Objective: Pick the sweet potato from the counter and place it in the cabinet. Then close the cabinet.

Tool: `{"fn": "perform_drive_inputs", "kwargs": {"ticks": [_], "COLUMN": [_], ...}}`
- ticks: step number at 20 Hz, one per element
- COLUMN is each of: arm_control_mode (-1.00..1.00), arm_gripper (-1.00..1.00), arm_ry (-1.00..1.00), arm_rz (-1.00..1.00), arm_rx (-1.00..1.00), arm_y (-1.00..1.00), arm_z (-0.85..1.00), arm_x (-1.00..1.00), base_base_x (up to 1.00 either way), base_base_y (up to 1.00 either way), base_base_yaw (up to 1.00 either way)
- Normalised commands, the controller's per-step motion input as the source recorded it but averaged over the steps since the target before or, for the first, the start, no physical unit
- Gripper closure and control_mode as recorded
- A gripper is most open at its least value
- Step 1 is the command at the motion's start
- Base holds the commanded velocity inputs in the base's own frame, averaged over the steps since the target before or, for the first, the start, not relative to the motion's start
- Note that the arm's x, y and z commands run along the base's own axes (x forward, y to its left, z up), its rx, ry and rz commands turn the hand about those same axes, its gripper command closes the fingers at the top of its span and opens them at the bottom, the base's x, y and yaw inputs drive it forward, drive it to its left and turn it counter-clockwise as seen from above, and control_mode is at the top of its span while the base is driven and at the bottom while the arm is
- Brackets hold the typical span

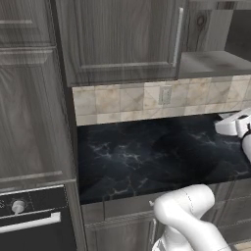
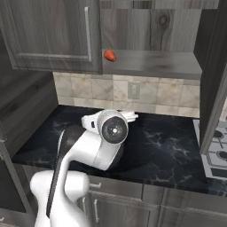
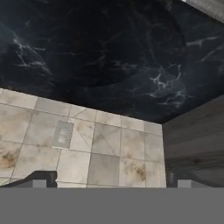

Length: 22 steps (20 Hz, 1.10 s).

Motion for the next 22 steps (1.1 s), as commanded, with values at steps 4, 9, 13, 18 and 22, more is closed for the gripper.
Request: {"fn": "perform_drive_inputs", "kwargs": {"ticks": [4,9,13,18,22], "arm_control_mode": [-1.00,-1.00,-1.00,-1.00,-1.00], "arm_gripper": [-1.00,-1.00,-1.00,-1.00,-1.00], "arm_ry": [-0.31,-0.25,-0.25,-0.24,-0.33], "arm_rz": [0.12,0.12,0.15,0.15,0.15], "arm_rx": [0.00,0.01,0.00,0.00,0.02], "arm_y": [-0.56,-0.52,-0.21,-0.22,-0.54], "arm_z": [-0.22,-0.32,-0.65,-0.65,-0.33], "arm_x": [-0.47,-0.17,0.00,0.00,0.00], "base_base_x": [0.00,0.00,0.00,0.00,0.00], "base_base_y": [0.00,0.00,0.00,0.00,0.00], "base_base_yaw": [0.00,0.00,0.00,0.00,0.00]}}
